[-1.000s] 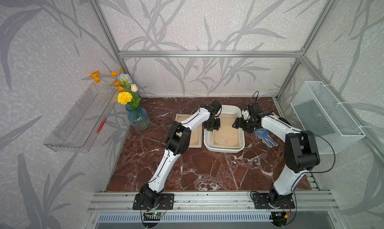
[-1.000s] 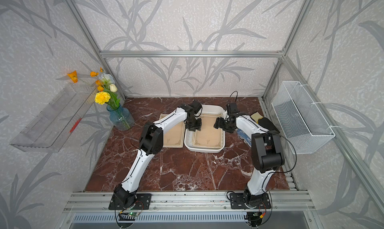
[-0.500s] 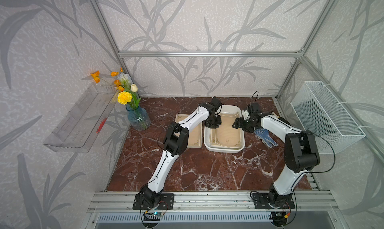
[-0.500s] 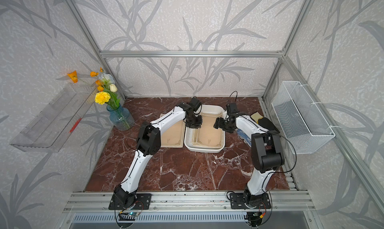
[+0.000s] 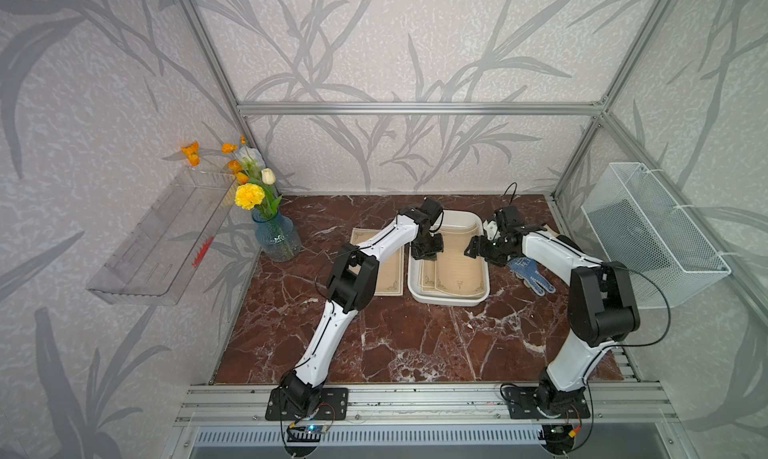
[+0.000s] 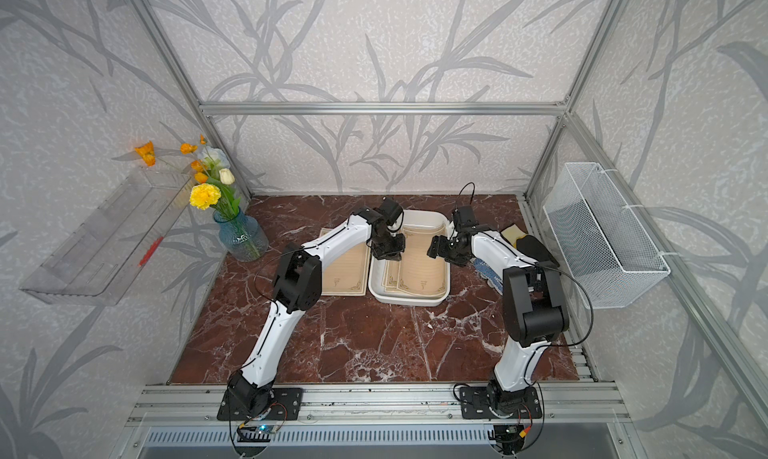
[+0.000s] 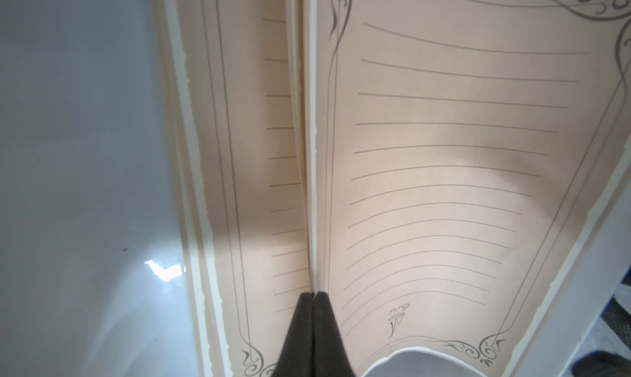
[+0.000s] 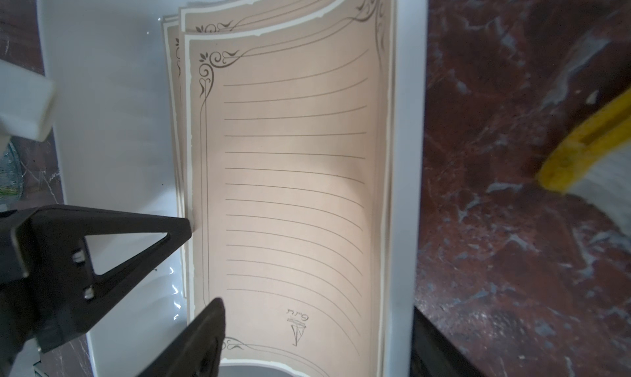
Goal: Take out the stationery paper from the storage box
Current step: Pick up multiple sheets of stationery from the storage box.
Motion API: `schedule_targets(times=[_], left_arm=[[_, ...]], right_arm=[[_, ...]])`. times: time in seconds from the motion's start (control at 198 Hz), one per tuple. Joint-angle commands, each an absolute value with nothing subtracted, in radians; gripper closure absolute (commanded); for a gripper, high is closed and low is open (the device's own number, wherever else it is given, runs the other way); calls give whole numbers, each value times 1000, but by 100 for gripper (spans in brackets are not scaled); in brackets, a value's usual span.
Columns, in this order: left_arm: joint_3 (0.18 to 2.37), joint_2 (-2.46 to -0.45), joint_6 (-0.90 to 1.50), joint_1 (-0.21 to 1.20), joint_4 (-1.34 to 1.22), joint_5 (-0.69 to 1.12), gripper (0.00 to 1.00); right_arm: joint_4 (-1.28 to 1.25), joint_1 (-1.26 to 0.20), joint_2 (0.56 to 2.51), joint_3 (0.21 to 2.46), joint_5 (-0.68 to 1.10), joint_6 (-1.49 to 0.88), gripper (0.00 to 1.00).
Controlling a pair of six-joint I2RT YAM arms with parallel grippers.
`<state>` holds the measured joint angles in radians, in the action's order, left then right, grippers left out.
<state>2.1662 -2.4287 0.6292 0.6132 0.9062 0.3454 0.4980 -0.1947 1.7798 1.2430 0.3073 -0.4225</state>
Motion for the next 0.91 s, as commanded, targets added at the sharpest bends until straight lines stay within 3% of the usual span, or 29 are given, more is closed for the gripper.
schedule_targets(times=[0.0,0.106,0.283,0.404,0.647,0.788,0.905], left_arm=[[2143,-2374,638,615,883,373,100],[2130,-2369,649,616,855,390,100],[2130,-2364,671,615,838,409,100],[2128,-2355,672,616,828,411,100],[2118,-2385,678,615,803,454,100],[2109,-2413,677,614,808,464,100],[2079,-2415,676,611,794,455,100]], right_arm=[[518,-202,1757,1254,302,-425,23],[528,-205,1746,1255,302,-422,22],[567,-221,1726,1273,264,-402,12],[594,-224,1719,1290,248,-394,12],[591,-229,1681,1285,224,-393,21],[595,-236,1674,1285,211,-384,33],[592,-241,1678,1288,212,-379,35]])
